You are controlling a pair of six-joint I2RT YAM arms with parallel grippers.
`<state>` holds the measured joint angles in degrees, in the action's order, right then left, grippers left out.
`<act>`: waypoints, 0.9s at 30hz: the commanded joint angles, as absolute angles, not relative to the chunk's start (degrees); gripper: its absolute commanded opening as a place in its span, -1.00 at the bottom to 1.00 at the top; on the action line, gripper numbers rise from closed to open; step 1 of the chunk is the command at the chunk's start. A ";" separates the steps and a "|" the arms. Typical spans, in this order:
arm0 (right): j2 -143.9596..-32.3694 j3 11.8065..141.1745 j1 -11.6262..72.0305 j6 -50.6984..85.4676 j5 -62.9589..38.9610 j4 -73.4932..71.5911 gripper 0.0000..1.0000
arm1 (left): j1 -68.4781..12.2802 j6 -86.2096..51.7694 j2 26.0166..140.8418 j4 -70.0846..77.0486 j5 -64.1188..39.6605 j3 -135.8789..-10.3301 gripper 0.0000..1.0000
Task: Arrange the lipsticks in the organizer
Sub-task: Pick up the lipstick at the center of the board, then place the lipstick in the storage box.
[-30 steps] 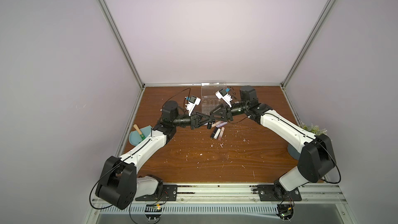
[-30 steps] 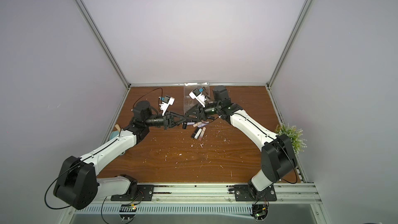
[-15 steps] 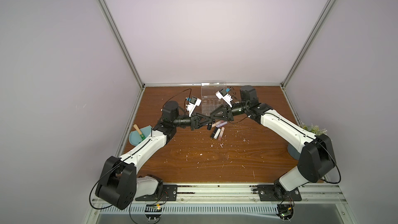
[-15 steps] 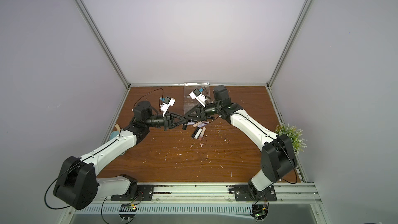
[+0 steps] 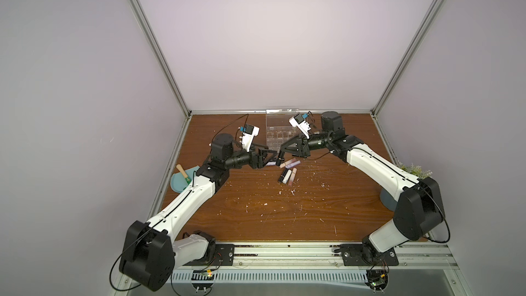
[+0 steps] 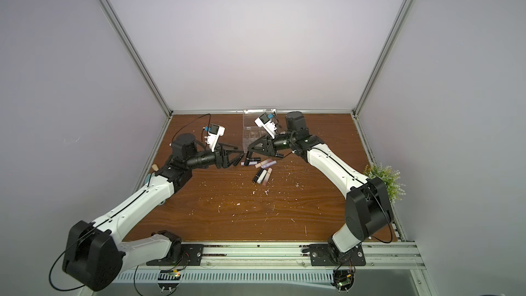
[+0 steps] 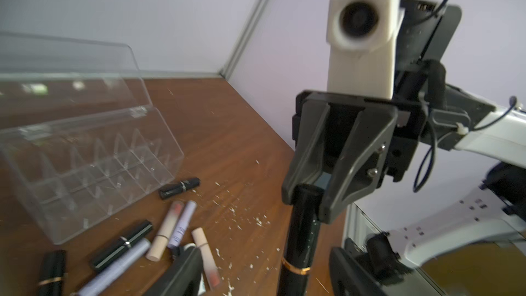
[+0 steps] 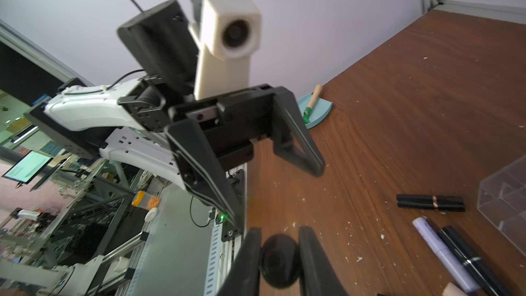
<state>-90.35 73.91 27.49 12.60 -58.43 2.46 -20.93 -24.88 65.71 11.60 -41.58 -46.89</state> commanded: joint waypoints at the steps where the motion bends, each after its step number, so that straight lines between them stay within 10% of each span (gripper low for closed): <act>1: -89.21 75.29 26.93 10.58 -51.25 3.39 -0.83 | -21.32 -23.27 61.66 13.42 -26.36 -46.37 0.48; 27: -99.85 76.04 26.39 4.61 -0.07 -13.36 -0.80 | -21.35 -21.45 62.82 46.10 -6.15 -19.38 0.44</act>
